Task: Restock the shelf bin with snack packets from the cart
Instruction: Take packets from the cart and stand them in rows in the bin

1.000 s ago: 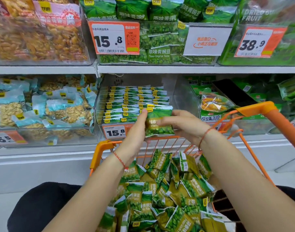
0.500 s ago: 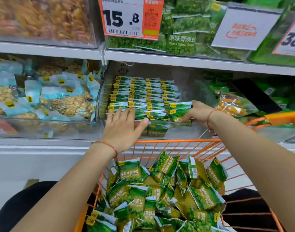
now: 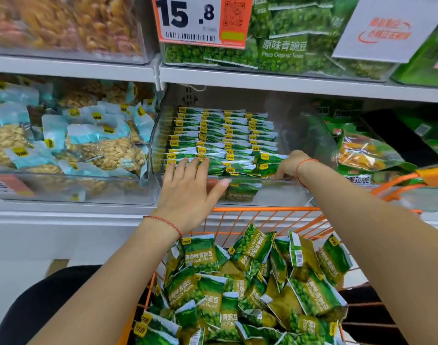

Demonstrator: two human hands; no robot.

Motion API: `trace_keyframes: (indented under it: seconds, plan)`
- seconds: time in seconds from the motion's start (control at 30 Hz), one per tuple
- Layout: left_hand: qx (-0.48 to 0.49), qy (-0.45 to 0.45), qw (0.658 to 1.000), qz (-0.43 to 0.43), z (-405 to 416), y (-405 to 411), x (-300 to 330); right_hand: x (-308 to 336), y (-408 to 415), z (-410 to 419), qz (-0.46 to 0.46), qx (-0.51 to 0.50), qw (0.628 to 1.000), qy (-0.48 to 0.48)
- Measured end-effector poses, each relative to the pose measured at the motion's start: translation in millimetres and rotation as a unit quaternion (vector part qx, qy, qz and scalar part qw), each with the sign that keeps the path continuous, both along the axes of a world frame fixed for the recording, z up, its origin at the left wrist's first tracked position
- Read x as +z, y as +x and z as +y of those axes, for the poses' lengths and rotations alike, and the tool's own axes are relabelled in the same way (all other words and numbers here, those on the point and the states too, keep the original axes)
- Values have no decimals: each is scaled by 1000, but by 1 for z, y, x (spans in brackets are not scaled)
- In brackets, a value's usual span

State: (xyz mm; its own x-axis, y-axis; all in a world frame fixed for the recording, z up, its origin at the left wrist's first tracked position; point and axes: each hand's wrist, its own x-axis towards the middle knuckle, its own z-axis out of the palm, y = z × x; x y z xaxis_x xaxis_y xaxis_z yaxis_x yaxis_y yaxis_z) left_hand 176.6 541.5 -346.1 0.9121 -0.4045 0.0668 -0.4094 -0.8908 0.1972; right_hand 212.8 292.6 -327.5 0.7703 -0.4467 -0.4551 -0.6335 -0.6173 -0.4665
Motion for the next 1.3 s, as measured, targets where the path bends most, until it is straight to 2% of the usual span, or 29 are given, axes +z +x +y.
trace_keyframes:
  seconds: [0.1,0.37,0.57,0.67,0.8,0.93,1.07,1.17,1.23,1.3]
  plan:
    - [-1,-3,1000,-13,0,0,-1,-1,0,2,6,5,1000,-26]
    - [1,-7,999,-32,0,-1,-2,-5,1,5,-19,42,999,-3]
    - [-2,-8,1000,-26,0,-1,-1,-1,-1,6,-40,20,999,8]
    - [-2,-11,1000,-28,0,-2,-1,-3,-4,8,-45,26,999,-15]
    - [-3,-4,1000,-26,0,-2,0,-5,-7,15,-39,88,991,-96]
    - [-6,-2,1000,-25,1,-2,0,-5,-6,16,-1,111,988,-102]
    - [-19,-7,1000,-15,3,-1,2,0,-8,12,-42,70,996,-43]
    - [-30,-21,997,62,6,2,11,5,-20,10,-71,121,981,-132]
    - [-37,-62,992,107,9,0,24,9,-31,11,-141,163,957,-197]
    - [-56,-132,984,103,14,-10,37,17,-45,17,-240,198,918,-245]
